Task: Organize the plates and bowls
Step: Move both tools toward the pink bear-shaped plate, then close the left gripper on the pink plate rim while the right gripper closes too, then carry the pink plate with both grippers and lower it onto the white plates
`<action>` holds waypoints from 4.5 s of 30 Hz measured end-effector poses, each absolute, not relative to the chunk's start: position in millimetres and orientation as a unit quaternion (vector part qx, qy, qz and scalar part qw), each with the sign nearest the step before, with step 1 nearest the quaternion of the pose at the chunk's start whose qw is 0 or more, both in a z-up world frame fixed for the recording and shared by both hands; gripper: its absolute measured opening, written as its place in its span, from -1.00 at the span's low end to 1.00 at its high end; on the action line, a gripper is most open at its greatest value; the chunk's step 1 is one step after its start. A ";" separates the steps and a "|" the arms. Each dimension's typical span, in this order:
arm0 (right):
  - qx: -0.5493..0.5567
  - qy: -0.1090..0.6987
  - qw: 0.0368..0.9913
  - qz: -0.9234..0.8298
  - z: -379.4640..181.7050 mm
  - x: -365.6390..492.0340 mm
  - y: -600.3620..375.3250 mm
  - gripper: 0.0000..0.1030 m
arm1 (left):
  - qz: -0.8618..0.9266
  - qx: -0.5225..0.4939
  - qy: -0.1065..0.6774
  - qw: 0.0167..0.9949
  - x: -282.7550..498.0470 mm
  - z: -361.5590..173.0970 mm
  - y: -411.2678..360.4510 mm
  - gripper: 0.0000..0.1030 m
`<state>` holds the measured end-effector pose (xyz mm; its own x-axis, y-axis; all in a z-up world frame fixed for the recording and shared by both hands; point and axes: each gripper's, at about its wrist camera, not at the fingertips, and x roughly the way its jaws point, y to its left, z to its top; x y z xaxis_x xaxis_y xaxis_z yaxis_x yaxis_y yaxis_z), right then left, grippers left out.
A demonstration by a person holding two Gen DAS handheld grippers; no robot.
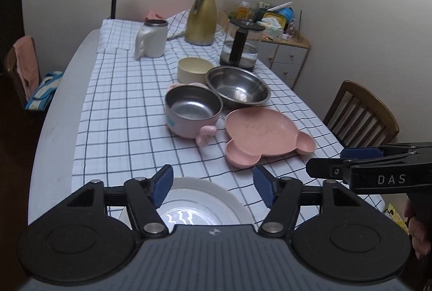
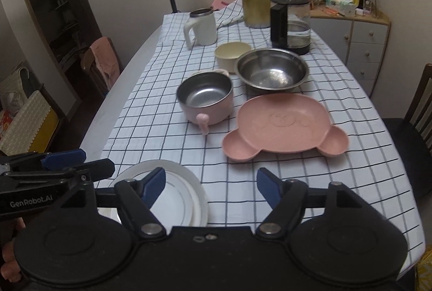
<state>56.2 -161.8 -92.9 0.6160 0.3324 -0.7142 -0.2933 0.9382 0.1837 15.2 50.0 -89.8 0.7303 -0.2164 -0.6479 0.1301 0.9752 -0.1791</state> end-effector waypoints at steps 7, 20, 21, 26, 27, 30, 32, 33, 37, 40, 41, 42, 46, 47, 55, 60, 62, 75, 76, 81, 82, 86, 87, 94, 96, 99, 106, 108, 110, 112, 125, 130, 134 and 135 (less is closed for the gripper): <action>0.019 0.364 0.920 0.145 -77.4 59.7 -195.7 0.99 | -0.126 -0.049 0.341 0.930 28.2 -83.3 21.5 0.52; -0.001 0.383 0.918 0.108 -108.2 132.4 -293.1 1.00 | -0.072 -0.063 0.403 0.910 102.2 -133.2 -30.3 0.53; -0.005 0.389 0.915 0.108 -113.7 141.0 -299.6 0.99 | -0.062 -0.061 0.410 0.908 109.9 -139.2 -34.0 0.53; -0.021 0.416 0.901 0.116 -141.9 179.8 -325.2 0.99 | -0.014 -0.072 0.437 0.897 142.7 -165.7 -43.3 0.53; -0.024 0.422 0.898 0.122 -147.8 186.9 -329.0 0.99 | -0.005 -0.071 0.441 0.895 147.7 -170.3 -44.7 0.53; -0.039 0.435 0.890 0.132 -165.6 208.1 -336.2 0.94 | 0.023 -0.070 0.452 0.889 161.0 -183.6 -48.1 0.53; -0.045 0.442 0.884 0.146 -175.9 220.9 -338.1 0.91 | 0.039 -0.071 0.459 0.885 169.6 -192.4 -49.3 0.53; -0.050 0.446 0.881 0.151 -181.3 227.9 -338.4 0.86 | 0.044 -0.072 0.462 0.883 172.7 -195.9 -49.7 0.53; -0.063 0.459 0.870 0.169 -198.1 248.7 -337.2 0.67 | 0.062 -0.069 0.471 0.877 183.5 -209.3 -53.5 0.53; -0.063 0.472 0.861 0.181 -208.7 259.8 -337.0 0.53 | 0.074 -0.069 0.476 0.874 189.2 -215.3 -55.1 0.53; -0.062 0.475 0.858 0.186 -211.8 262.4 -336.6 0.49 | 0.079 -0.070 0.477 0.872 191.0 -217.3 -54.9 0.52; -0.063 0.480 0.854 0.193 -215.1 265.1 -335.6 0.40 | 0.082 -0.072 0.479 0.871 192.5 -219.2 -55.0 0.52; -0.067 0.489 0.844 0.209 -225.0 271.3 -331.5 0.21 | 0.085 -0.081 0.486 0.866 197.4 -226.4 -56.0 0.38; -0.065 0.493 0.842 0.211 -227.1 272.3 -331.2 0.09 | 0.083 -0.083 0.489 0.864 198.3 -227.8 -56.7 0.24; -0.057 0.500 0.835 0.223 -232.0 275.0 -329.5 -0.38 | 0.069 -0.112 0.501 0.855 203.3 -234.3 -54.8 -0.30; -0.056 0.499 0.834 0.229 -232.9 274.4 -328.0 -0.58 | 0.073 -0.143 0.510 0.845 204.5 -238.5 -47.3 -0.52; -0.055 0.499 0.833 0.231 -232.6 273.8 -326.4 -0.68 | 0.072 -0.151 0.512 0.843 204.7 -239.3 -45.2 -0.62; -0.067 0.479 0.847 0.222 -224.1 258.7 -318.6 -0.82 | 0.062 -0.159 0.512 0.842 195.6 -235.1 -40.1 -0.74; -0.068 0.476 0.849 0.222 -222.2 256.2 -318.6 -0.83 | 0.059 -0.158 0.512 0.842 193.6 -233.7 -40.2 -0.74; -0.068 0.472 0.852 0.217 -212.0 241.2 -320.5 -0.83 | 0.043 -0.149 0.514 0.844 181.3 -223.8 -41.4 -0.75; -0.068 0.470 0.853 0.215 -209.0 237.1 -320.9 -0.83 | 0.040 -0.148 0.514 0.844 178.7 -221.2 -41.0 -0.75; -0.056 0.466 0.858 0.209 -196.9 222.6 -323.8 -0.83 | 0.024 -0.137 0.508 0.850 166.9 -206.9 -39.8 -0.75; -0.054 0.464 0.859 0.208 -193.5 218.8 -324.0 -0.83 | 0.021 -0.136 0.507 0.851 163.7 -202.8 -38.6 -0.76; -0.039 0.447 0.872 0.197 -165.7 181.9 -315.8 -0.83 | 0.006 -0.129 0.495 0.859 138.2 -175.1 -20.1 -0.75; -0.033 0.442 0.875 0.195 -158.3 170.6 -310.9 -0.83 | 0.005 -0.128 0.494 0.860 129.2 -168.9 -11.4 -0.76; -0.027 0.436 0.878 0.196 -149.5 154.4 -300.4 -0.83 | 0.004 -0.123 0.487 0.865 114.2 -159.7 2.4 -0.76; -0.019 0.423 0.882 0.206 -137.1 122.1 -264.7 -0.83 | 0.015 -0.115 0.471 0.874 75.6 -141.9 44.6 -0.75; -0.020 0.420 0.882 0.213 -135.5 114.1 -251.5 -0.83 | 0.020 -0.117 0.469 0.875 63.8 -140.3 59.2 -0.75; -0.020 0.418 0.882 0.218 -135.1 106.3 -239.0 -0.83 | 0.025 -0.119 0.469 0.875 53.3 -141.0 72.5 -0.75; -0.025 0.416 0.880 0.225 -135.9 98.6 -224.1 -0.83 | 0.033 -0.124 0.471 0.873 43.3 -143.8 86.3 -0.75; -0.044 0.424 0.868 0.254 -163.9 65.7 -160.7 -0.83 | 0.057 -0.129 0.481 0.865 -9.3 -167.3 132.1 -0.75; -0.044 0.437 0.862 0.253 -176.0 55.9 -155.6 -0.83 | 0.057 -0.131 0.491 0.859 -23.4 -179.7 133.4 -0.75; -0.044 0.443 0.859 0.253 -183.7 49.7 -154.8 -0.83 | 0.056 -0.135 0.494 0.857 -31.6 -185.3 134.7 -0.75; -0.045 0.445 0.858 0.253 -185.4 48.1 -154.9 -0.83 | 0.055 -0.135 0.494 0.857 -33.0 -186.4 134.7 -0.75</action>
